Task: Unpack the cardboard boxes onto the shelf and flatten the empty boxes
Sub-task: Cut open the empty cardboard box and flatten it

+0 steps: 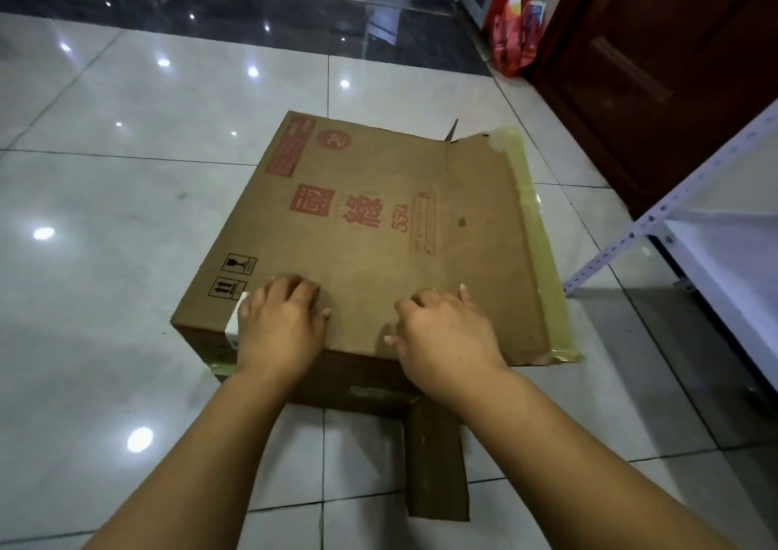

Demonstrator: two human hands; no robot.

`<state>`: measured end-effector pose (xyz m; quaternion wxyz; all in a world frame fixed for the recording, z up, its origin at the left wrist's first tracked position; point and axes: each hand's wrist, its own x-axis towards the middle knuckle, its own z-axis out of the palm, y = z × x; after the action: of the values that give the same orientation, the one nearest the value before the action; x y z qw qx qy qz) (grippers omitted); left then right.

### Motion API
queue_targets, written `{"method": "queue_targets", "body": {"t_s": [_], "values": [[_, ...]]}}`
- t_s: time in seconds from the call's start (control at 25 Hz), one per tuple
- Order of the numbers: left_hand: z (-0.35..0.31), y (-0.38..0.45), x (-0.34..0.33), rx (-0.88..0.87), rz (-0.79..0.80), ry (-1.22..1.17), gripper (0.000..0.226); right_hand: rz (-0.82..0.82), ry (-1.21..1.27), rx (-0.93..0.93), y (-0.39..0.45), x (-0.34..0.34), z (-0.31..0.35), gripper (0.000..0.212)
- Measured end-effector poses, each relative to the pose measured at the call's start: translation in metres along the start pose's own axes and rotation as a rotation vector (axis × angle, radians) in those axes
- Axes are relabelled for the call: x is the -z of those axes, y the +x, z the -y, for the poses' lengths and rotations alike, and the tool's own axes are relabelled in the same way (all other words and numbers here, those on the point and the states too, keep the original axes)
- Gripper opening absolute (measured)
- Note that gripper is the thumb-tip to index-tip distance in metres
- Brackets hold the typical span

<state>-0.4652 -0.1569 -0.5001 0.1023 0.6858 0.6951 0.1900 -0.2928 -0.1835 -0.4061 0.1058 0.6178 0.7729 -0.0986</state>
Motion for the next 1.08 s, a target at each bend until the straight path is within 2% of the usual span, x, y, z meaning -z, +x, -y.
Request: {"method": "queue_targets", "body": {"t_s": [0.2, 0.36, 0.44, 0.52, 0.72, 0.88, 1.08], "values": [[0.045, -0.001, 0.009, 0.281, -0.018, 0.0, 0.07, 0.136, 0.065, -0.012, 0.024, -0.044, 0.018, 0.068], [0.067, -0.003, 0.012, 0.453, -0.073, -0.153, 0.103, 0.145, 0.096, -0.04, 0.031, -0.066, 0.017, 0.069], [0.071, -0.003, 0.015, 0.568, -0.079, -0.351, 0.11, 0.133, 0.121, -0.046, 0.032, -0.07, 0.014, 0.069], [0.073, -0.006, 0.016, 0.639, -0.123, -0.59, 0.097, 0.123, 0.132, -0.041, 0.032, -0.073, 0.012, 0.069], [0.081, -0.013, 0.014, 0.799, -0.158, -0.89, 0.062, 0.102, 0.174, -0.04, 0.027, -0.078, 0.008, 0.066], [0.06, -0.013, 0.024, 0.751, -0.21, -0.877, 0.05, 0.093, 0.221, -0.05, 0.015, -0.079, -0.007, 0.065], [-0.004, -0.009, 0.047, 0.507, -0.279, -0.737, 0.039, 0.081, 0.429, -0.134, -0.008, -0.077, -0.038, 0.065]]}}
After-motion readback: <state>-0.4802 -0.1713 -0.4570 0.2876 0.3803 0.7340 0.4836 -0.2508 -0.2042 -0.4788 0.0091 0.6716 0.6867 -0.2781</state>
